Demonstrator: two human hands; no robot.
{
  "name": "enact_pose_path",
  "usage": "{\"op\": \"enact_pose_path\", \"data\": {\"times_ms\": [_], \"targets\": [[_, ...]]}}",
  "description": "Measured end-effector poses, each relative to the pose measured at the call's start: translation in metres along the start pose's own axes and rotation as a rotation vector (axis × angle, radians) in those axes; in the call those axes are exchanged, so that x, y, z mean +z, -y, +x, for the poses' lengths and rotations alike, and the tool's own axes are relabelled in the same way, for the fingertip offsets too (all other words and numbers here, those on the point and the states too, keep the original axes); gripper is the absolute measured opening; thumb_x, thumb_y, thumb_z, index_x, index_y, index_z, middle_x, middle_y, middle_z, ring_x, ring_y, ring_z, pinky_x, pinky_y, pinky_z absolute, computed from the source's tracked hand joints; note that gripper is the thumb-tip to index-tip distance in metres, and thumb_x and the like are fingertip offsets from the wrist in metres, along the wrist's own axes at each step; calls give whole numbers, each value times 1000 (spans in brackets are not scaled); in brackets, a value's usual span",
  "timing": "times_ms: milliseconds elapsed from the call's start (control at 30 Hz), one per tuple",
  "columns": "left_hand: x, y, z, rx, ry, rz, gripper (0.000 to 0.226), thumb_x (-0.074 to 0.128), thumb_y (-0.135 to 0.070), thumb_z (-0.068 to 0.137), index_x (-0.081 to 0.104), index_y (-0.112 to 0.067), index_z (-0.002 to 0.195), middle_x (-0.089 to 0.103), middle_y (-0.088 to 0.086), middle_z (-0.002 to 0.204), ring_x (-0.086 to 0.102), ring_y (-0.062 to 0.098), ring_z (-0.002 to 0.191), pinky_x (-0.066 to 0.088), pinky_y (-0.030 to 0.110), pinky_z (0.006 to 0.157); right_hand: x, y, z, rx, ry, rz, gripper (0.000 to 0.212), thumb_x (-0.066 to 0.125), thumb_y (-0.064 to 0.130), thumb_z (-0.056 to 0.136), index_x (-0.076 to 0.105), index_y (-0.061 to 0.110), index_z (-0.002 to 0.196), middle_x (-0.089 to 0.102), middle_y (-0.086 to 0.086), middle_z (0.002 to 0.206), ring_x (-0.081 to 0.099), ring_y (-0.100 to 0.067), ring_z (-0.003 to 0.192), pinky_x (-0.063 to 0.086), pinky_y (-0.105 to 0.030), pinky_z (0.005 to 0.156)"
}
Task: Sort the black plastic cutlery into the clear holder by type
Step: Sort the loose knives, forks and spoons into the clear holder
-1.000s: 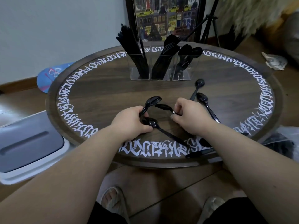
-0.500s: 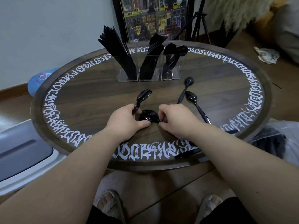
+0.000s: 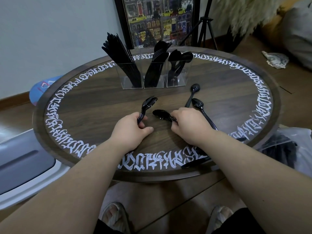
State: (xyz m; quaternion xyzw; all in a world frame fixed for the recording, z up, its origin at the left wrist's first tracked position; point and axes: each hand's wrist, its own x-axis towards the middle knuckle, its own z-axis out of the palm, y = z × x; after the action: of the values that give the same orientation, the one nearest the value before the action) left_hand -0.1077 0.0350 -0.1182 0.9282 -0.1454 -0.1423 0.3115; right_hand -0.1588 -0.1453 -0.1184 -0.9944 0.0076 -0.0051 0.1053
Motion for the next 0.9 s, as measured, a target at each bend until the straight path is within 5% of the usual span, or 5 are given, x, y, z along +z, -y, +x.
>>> {"op": "enact_pose_path", "data": {"times_ms": [300, 467, 567, 800, 900], "targets": [[4, -5, 2, 28, -55, -15, 25, 65, -31, 88, 62, -27, 112, 64, -7, 102, 58, 14, 97, 45, 30, 82, -4, -1, -6, -130, -27, 165, 32, 49, 22, 92, 63, 16, 120, 65, -2, 108, 59, -21, 101, 47, -31, 85], [-1, -14, 0, 58, -64, -194, 11, 65, -21, 89, 65, -31, 93, 65, -13, 89, 59, 4, 86, 42, 16, 70, -9, -4, -11, -148, -43, 260, 39, 52, 25, 92, 55, 21, 131, 64, 2, 115, 58, -16, 106, 47, -30, 90], [2, -24, -4, 116, -56, -190, 16, 63, -17, 88, 66, -33, 89, 68, -11, 84, 61, 5, 82, 47, 20, 73, -9, 1, -13, -205, -104, 276, 46, 54, 29, 93, 45, 24, 139, 61, 1, 124, 57, -18, 111, 47, -32, 91], [3, -40, -7, 109, -114, -177, 8, 68, -28, 84, 61, -27, 86, 61, -6, 78, 57, 8, 73, 46, 22, 68, -20, -2, -11, -31, -248, 173, 28, 53, 27, 92, 62, 32, 118, 52, 2, 85, 52, -20, 89, 46, -32, 75], [-3, -39, -7, 74, -102, -198, 21, 60, -44, 87, 56, -29, 101, 61, -2, 88, 57, 9, 81, 47, 29, 75, -33, -12, -6, 139, -369, 627, 15, 60, 18, 90, 69, 29, 95, 57, 11, 74, 56, -15, 75, 46, -29, 71]]}}
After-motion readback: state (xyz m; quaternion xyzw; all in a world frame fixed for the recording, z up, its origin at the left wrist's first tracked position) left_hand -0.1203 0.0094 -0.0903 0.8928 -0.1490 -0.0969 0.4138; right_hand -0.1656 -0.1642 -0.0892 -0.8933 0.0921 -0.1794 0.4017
